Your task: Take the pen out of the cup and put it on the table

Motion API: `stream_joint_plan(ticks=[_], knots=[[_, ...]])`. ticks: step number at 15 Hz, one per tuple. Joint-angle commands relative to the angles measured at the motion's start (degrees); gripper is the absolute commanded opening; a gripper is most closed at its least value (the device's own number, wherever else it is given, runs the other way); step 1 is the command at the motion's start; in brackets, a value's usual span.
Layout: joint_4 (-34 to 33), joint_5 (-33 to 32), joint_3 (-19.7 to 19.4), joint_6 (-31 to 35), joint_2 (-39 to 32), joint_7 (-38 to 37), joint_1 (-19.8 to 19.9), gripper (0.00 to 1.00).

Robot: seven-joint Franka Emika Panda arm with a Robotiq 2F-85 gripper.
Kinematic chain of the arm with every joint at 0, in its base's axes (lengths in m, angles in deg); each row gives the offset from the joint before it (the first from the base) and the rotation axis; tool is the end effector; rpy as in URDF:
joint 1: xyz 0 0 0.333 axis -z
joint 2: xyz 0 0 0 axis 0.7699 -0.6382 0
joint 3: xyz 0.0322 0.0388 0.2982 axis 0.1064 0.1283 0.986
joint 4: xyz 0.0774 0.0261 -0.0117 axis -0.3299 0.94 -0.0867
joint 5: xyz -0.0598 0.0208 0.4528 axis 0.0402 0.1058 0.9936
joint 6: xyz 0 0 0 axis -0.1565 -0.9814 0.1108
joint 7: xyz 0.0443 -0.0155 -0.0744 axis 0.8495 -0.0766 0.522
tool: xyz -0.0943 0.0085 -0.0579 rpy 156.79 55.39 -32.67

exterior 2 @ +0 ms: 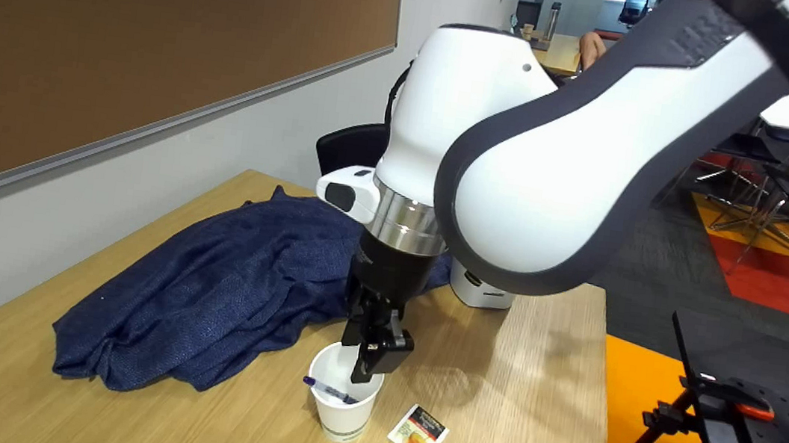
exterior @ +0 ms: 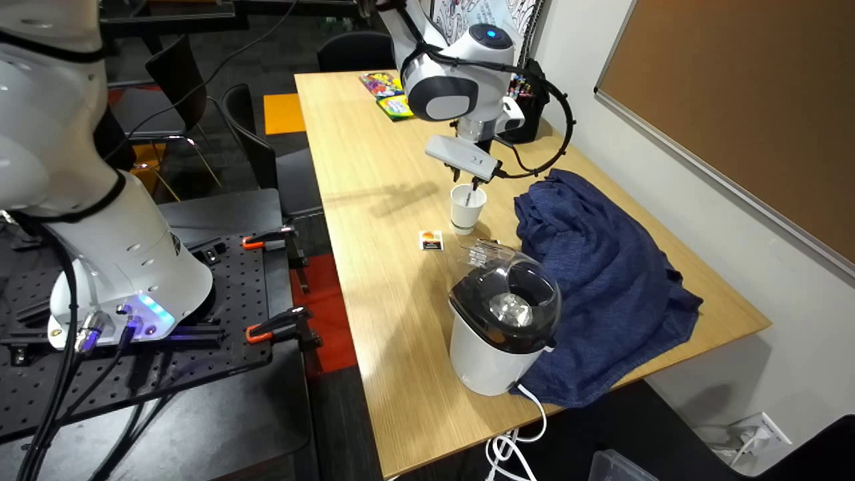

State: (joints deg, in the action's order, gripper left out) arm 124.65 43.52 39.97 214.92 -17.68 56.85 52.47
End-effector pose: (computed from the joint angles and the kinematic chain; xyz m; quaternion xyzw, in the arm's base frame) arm 0.6233 0.0635 0.1349 -0.9302 -0.3445 -0.1138 0.0563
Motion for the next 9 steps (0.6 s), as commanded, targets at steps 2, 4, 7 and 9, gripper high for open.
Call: stream_joint_plan(ticks=[2, 4, 7, 9], knots=[[-2.3, -3.7, 1.4, -1.6, -1.7, -3.9, 1.6, 0.51], [-2.9, -4.4, 1.5, -1.6, -2.4, -4.5, 1.7, 0.51], [-3.8, -5.7, 1.6, -1.7, -3.6, -5.6, 1.6, 0.51], [-4.5, -6.4, 1.7, -1.7, -4.5, -6.4, 1.7, 0.51]])
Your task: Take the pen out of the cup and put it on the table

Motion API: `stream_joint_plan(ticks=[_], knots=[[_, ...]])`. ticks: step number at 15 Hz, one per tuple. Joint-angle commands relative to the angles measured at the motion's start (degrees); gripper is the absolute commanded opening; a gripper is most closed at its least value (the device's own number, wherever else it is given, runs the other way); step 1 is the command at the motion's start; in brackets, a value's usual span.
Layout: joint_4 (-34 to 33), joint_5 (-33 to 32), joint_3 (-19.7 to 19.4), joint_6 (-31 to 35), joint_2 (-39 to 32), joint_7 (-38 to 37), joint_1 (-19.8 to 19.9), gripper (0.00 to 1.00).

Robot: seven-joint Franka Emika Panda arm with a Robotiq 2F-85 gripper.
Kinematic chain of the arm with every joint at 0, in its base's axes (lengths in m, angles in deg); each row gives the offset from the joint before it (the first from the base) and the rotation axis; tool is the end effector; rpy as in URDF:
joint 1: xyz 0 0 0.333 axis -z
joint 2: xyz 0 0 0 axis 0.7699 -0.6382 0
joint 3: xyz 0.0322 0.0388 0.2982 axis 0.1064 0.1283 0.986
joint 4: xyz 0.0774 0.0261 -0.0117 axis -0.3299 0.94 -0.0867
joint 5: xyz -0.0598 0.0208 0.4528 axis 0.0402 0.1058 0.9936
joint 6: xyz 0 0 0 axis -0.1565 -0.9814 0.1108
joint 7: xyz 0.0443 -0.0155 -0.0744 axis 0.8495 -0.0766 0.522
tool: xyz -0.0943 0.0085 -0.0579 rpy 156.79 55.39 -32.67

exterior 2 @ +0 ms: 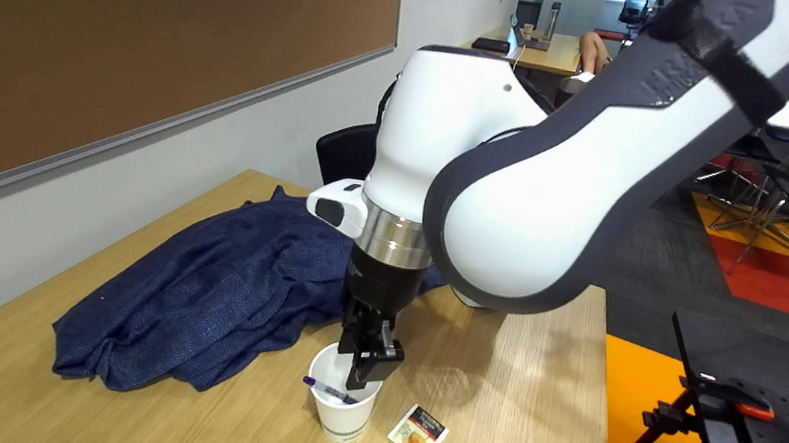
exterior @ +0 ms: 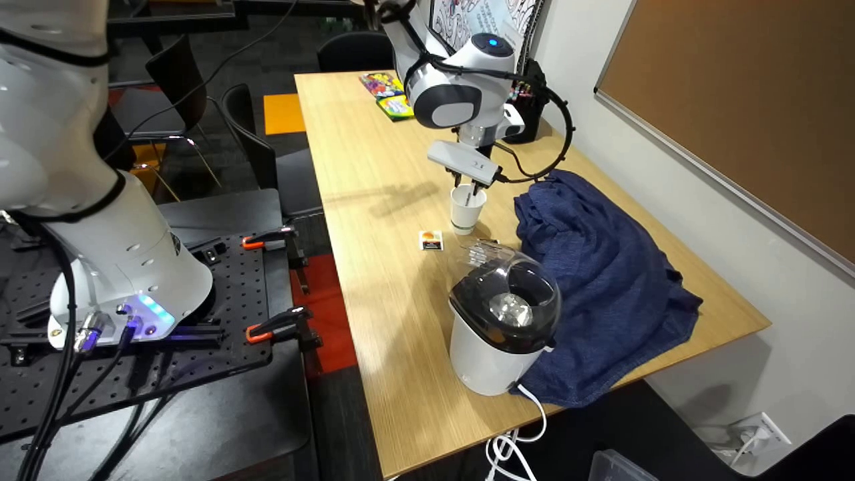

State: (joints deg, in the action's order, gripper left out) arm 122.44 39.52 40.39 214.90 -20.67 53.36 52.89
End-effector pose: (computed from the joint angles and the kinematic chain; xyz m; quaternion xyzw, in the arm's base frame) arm 0.6297 0.0673 0.1191 -0.9322 -0.3432 -0.1032 0.0510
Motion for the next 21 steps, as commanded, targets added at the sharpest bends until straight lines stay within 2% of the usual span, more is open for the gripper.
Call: stream_joint_plan(ticks=[1, 9, 17, 21], knots=[[-2.6, -2.6, 1.4, -1.7, -1.9, -3.0, 1.2, 0.50], [-5.4, -4.9, 1.6, -1.6, -4.8, -4.9, 1.3, 0.47], [-7.7, -6.2, 1.5, -2.1, -7.0, -6.1, 1.6, 0.40], [-8.5, -6.3, 1.8, -2.6, -8.0, -6.0, 1.8, 0.40]])
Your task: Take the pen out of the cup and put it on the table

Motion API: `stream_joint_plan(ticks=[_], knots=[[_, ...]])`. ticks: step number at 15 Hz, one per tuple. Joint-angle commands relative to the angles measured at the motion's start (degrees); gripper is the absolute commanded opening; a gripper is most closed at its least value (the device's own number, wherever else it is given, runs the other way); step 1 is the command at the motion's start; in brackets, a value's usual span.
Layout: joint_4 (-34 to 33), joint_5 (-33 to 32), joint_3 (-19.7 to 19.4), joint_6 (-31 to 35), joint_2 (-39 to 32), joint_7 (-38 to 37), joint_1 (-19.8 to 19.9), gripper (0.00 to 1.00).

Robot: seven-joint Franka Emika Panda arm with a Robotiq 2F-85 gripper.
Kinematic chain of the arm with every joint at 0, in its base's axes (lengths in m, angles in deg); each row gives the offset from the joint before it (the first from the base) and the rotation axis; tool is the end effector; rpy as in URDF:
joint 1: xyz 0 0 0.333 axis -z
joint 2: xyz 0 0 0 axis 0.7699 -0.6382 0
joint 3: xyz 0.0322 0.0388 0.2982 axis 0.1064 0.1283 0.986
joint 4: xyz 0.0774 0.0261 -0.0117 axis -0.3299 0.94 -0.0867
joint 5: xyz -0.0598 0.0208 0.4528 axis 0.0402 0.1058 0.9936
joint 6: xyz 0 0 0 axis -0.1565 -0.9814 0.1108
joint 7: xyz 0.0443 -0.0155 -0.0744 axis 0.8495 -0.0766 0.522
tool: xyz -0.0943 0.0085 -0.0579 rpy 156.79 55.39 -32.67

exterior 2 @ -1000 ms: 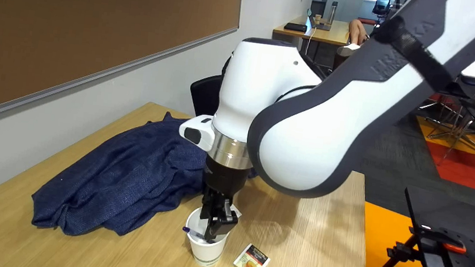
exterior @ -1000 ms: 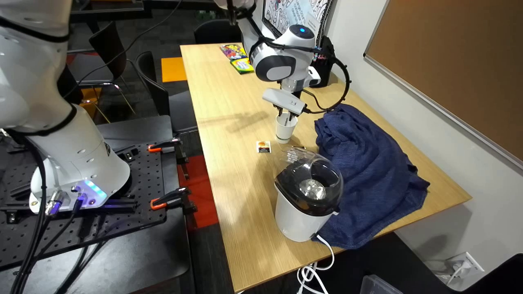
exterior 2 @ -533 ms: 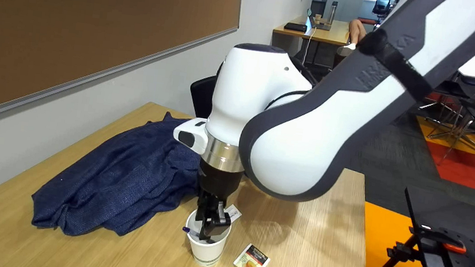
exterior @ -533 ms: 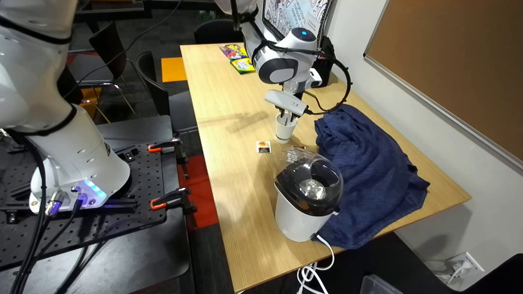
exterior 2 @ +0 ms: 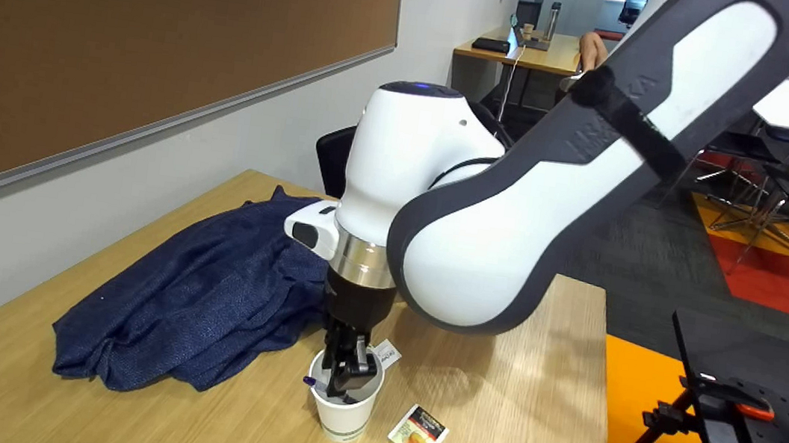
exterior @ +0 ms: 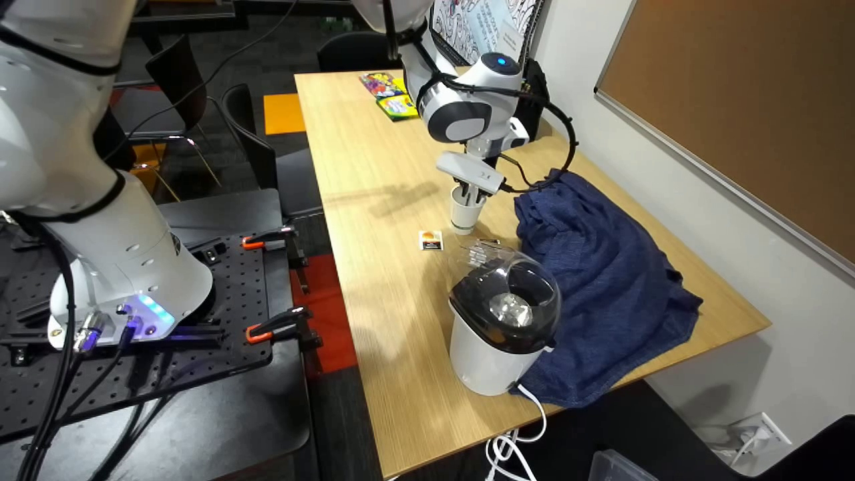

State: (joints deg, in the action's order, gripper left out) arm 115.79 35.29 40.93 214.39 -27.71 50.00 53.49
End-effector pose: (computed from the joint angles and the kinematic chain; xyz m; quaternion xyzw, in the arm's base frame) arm 0.6519 0.0713 0.0883 -0.9342 -0.3403 -0.0943 0.0501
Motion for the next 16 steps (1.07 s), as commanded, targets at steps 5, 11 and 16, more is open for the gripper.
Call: stream_joint_plan(ticks=[5, 11, 16], knots=[[-2.0, -1.5, 2.6, -1.8, -2.0, -1.8, 2.0, 0.37], [-2.1, -1.0, 5.1, -0.5, -3.0, -0.7, 4.1, 0.00], [0.7, -1.2, 4.8, 1.2, -0.2, -1.9, 4.1, 0.03]])
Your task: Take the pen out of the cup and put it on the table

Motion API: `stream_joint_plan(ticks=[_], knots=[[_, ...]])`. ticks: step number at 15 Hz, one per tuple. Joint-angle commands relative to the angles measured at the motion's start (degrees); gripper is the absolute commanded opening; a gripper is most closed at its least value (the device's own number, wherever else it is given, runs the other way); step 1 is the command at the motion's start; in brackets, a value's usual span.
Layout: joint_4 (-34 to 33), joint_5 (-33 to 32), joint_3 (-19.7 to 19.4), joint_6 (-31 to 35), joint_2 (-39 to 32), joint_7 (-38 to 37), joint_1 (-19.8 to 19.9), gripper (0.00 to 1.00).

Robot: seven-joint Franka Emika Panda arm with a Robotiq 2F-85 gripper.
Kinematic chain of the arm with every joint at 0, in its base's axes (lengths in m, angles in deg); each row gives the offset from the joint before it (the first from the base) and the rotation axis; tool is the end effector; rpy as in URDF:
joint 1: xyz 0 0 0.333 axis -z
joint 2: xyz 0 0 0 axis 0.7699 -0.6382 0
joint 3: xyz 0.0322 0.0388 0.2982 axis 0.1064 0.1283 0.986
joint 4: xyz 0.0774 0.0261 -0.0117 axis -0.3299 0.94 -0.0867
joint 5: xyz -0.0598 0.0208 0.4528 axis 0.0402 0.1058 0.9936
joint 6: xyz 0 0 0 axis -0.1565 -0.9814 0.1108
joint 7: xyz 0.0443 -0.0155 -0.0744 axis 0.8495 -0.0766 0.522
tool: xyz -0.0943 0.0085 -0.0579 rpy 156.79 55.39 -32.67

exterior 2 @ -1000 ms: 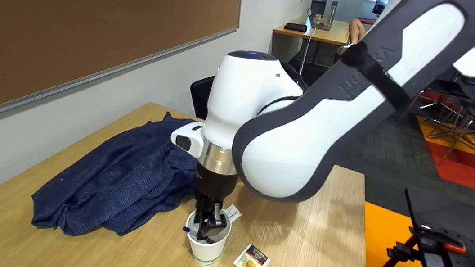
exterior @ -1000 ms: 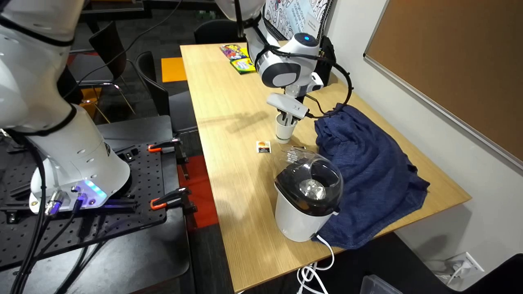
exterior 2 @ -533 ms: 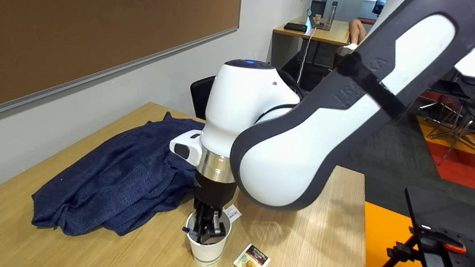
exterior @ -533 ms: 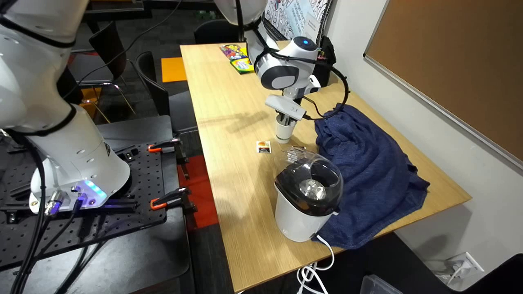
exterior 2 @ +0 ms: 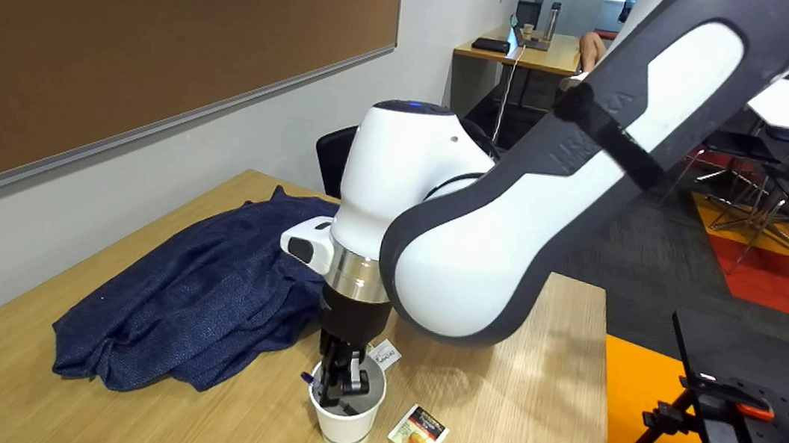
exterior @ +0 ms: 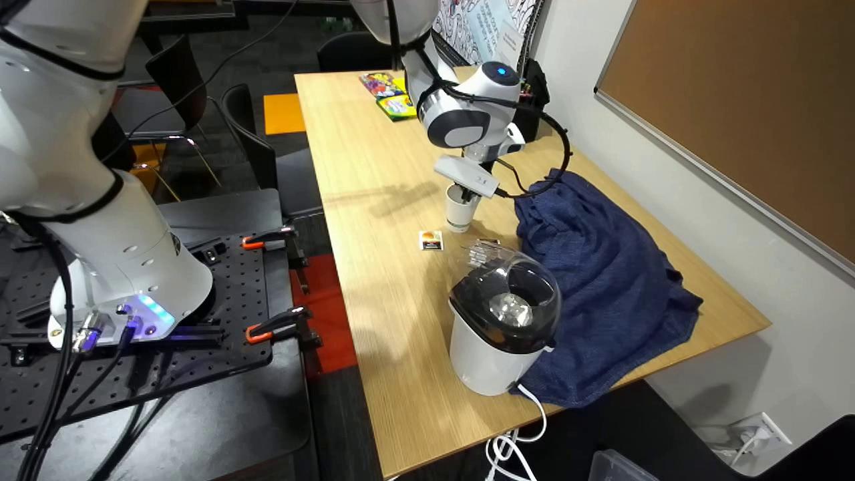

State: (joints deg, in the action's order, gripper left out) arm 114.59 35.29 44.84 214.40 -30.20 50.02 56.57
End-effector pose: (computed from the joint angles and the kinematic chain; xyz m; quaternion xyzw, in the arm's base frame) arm 0.6512 0.0822 0.0743 -0.9341 -0.3362 -0.0936 0.0753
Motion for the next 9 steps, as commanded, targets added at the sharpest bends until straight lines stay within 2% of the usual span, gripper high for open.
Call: stream_joint_plan(ticks=[1, 9], knots=[[2.6, -1.2, 0.9, 1.6, 3.1, -2.1, 1.0, 0.03], [12.1, 0.0, 2.5, 5.5, 14.8, -2.9, 1.2, 0.03]])
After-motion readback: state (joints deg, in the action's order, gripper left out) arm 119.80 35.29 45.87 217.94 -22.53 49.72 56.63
